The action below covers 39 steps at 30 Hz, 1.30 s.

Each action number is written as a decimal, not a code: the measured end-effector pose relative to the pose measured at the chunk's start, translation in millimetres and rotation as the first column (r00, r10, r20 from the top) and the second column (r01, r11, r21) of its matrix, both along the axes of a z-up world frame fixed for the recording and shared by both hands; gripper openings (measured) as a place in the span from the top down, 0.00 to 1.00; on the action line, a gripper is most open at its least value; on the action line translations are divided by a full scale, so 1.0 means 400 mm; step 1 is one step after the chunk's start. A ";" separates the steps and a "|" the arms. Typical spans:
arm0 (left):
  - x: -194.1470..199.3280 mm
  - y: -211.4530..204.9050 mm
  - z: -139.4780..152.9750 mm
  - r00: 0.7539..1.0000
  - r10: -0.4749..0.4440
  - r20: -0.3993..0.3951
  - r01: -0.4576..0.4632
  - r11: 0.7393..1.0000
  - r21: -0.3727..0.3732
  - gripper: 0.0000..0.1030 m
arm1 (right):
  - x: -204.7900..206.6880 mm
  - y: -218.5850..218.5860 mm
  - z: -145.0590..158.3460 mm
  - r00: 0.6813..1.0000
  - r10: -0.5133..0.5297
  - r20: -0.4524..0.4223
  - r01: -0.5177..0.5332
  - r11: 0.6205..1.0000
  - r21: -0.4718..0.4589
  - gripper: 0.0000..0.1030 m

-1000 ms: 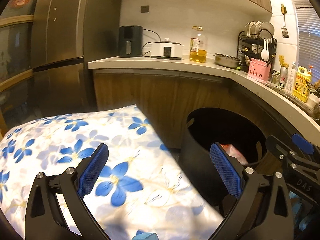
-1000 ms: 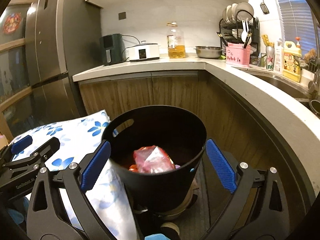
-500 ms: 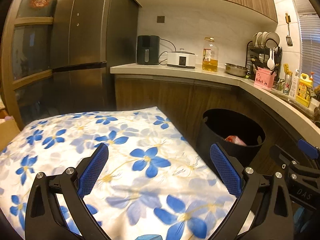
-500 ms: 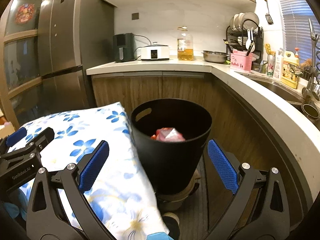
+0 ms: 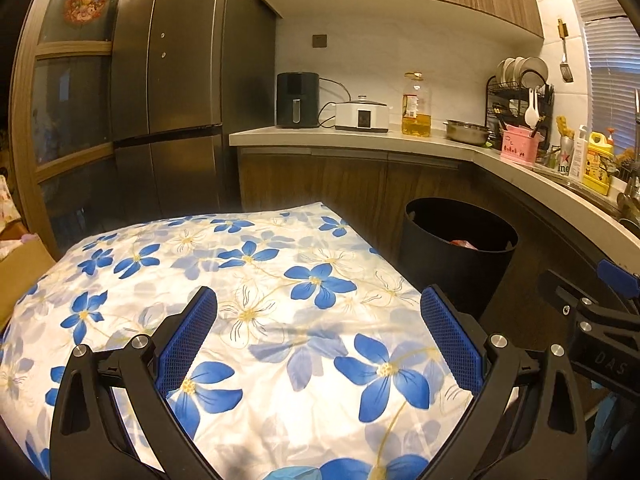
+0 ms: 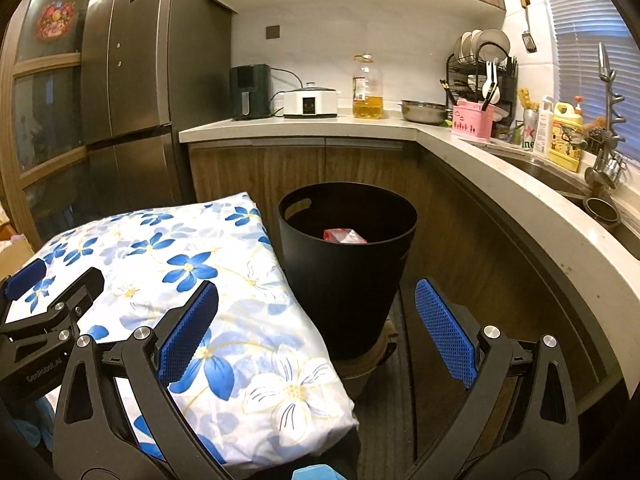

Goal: Collect trash

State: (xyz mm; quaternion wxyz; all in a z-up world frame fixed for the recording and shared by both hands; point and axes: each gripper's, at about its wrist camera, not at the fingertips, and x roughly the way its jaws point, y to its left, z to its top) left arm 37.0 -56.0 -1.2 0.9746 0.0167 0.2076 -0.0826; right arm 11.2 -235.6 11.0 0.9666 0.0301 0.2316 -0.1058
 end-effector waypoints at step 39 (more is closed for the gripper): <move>-0.053 0.046 0.015 1.000 -0.012 0.015 0.012 0.999 -0.031 0.06 | -0.053 0.051 0.018 1.000 0.017 0.019 -0.017 1.000 -0.022 0.05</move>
